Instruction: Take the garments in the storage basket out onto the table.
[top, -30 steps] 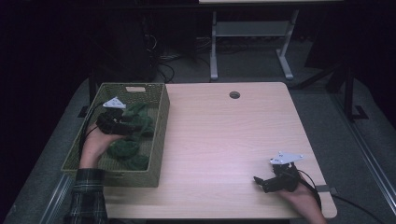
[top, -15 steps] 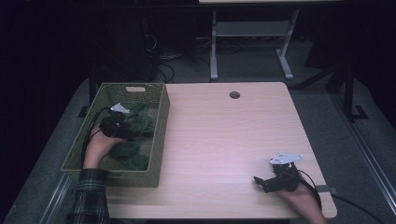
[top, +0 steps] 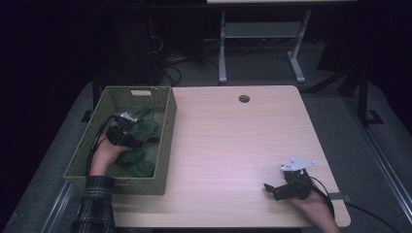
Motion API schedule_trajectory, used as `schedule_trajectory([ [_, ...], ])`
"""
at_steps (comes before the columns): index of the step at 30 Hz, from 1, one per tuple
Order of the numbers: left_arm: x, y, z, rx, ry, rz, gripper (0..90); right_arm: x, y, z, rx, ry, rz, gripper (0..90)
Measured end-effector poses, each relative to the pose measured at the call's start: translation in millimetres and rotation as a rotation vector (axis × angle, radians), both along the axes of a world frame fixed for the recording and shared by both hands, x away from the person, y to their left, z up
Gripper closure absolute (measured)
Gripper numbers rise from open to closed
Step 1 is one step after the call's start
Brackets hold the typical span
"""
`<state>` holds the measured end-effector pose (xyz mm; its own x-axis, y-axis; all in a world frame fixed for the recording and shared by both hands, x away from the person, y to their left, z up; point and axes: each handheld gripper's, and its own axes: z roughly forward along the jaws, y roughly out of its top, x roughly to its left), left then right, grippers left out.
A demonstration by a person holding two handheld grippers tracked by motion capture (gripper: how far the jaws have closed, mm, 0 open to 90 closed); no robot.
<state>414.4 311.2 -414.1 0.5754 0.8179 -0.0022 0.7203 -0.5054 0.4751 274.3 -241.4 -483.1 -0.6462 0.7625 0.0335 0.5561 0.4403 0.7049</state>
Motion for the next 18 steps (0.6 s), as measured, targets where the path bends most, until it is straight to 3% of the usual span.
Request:
schedule_trajectory([
  [8,0.9,2.7,1.5,-0.044,0.056,0.026,75.2,0.0,0.0,0.0,0.000,0.000,0.000,0.9],
  [11,0.6,3.3,3.0,-0.062,0.073,0.039,79.9,-0.1,0.0,0.0,0.000,0.001,-0.001,0.9],
  [18,-3.2,6.0,16.1,-0.127,0.036,0.037,80.6,0.0,0.0,0.0,0.000,0.000,0.000,0.9],
])
